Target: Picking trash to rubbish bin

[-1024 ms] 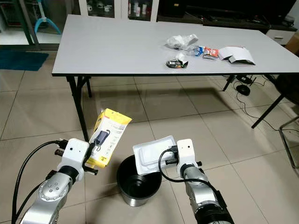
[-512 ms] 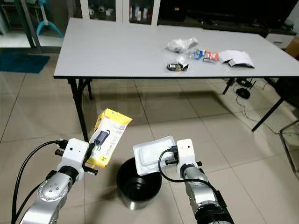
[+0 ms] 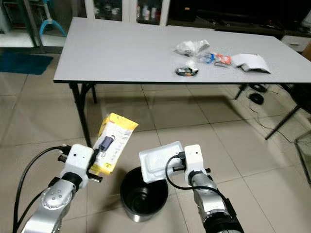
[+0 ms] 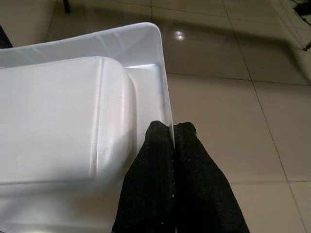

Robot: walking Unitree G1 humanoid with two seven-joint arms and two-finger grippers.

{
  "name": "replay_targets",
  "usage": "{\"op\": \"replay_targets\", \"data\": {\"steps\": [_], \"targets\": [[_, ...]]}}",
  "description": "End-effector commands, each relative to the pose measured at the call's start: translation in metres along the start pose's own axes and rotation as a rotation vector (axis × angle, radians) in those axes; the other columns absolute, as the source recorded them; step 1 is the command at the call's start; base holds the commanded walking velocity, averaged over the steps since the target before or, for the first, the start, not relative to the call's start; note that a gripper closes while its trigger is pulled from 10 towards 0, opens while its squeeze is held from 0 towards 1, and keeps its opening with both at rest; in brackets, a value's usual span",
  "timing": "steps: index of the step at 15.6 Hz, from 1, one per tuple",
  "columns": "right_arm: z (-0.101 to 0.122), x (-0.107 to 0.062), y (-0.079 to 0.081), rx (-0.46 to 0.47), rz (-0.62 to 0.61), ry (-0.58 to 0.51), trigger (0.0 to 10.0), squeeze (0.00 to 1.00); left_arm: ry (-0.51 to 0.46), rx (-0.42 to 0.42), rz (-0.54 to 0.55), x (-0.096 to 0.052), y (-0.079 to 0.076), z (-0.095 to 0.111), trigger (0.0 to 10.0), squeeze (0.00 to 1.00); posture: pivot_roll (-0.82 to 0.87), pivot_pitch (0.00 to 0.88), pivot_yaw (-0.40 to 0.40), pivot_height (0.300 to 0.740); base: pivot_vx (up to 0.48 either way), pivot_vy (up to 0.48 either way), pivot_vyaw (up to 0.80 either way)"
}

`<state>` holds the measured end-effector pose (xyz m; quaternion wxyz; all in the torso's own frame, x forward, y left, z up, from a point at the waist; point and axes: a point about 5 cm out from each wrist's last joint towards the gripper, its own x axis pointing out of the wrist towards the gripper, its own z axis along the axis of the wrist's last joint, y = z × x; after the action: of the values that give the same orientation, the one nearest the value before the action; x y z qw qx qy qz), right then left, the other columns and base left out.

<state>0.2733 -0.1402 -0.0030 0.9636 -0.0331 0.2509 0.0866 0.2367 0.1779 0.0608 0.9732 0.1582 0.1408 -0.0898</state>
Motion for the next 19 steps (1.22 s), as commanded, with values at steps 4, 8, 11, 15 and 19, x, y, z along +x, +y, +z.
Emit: {"op": "replay_targets", "data": {"steps": [4,8,11,15,19], "targets": [[0.002,0.001,0.000,-0.012,0.003,0.002,10.0,0.00,-0.002,0.005,-0.009,0.000,-0.001,-0.001,10.0,0.00,0.08,0.004,-0.138,0.740,0.399,0.000,0.00],[0.002,0.001,0.001,-0.015,0.006,0.006,10.0,0.00,-0.013,0.024,0.010,-0.001,0.000,0.000,10.0,0.00,0.08,0.005,-0.140,0.740,0.278,0.000,0.00],[0.000,0.002,0.003,-0.025,0.015,0.019,10.0,0.00,0.005,0.044,-0.016,-0.003,-0.002,-0.003,10.0,0.00,0.08,0.010,-0.146,0.740,0.000,0.000,0.00],[0.001,0.006,0.005,-0.132,0.017,0.034,10.0,0.00,0.058,0.060,-0.060,-0.013,-0.001,-0.013,10.0,0.00,0.09,0.029,-0.156,0.740,0.000,0.000,0.00],[0.007,0.017,0.003,-0.317,-0.003,0.077,10.0,0.00,0.073,0.080,-0.151,-0.027,-0.005,-0.011,10.0,0.00,0.07,0.118,-0.146,0.740,0.000,0.000,0.00]]}}
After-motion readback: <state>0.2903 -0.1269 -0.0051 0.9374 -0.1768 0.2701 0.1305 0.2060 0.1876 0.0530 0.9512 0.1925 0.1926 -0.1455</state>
